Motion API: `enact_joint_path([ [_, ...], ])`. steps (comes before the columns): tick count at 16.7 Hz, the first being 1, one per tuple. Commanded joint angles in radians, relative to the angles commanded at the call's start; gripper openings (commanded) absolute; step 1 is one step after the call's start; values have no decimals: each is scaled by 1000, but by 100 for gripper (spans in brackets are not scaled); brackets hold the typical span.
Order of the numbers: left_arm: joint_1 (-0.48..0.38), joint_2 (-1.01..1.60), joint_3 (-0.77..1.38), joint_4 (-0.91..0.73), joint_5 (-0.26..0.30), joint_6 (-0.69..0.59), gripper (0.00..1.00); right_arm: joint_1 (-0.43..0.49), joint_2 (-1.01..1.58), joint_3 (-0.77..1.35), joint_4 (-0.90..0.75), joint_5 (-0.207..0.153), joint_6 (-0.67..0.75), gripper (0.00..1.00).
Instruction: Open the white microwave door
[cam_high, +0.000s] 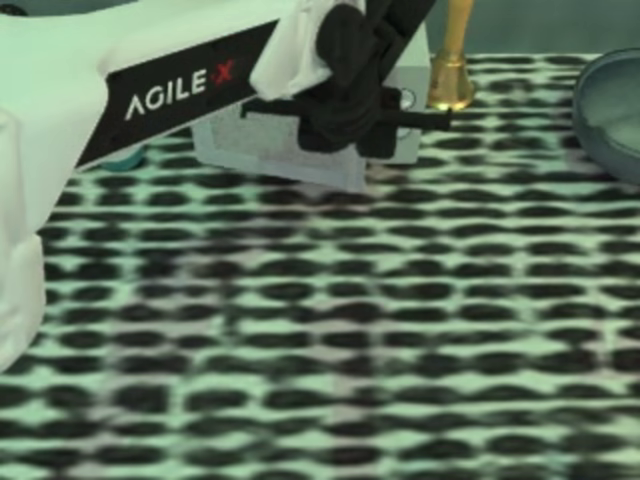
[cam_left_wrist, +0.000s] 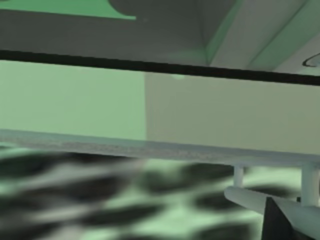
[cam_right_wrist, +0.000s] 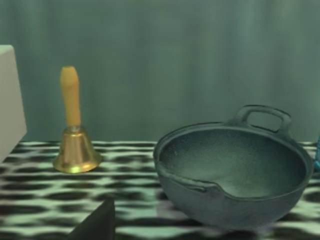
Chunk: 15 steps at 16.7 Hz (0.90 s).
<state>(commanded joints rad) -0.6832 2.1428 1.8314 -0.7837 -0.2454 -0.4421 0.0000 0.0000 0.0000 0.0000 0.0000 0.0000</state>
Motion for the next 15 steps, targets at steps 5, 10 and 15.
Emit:
enact_joint_path([
  [5,0,-28,-43,24,17,28,0,0,0,0,0,0,0,100],
  [10,5,-42,-66,35,22,45,0,0,0,0,0,0,0,100],
  [15,5,-42,-66,35,22,45,0,0,0,0,0,0,0,100],
])
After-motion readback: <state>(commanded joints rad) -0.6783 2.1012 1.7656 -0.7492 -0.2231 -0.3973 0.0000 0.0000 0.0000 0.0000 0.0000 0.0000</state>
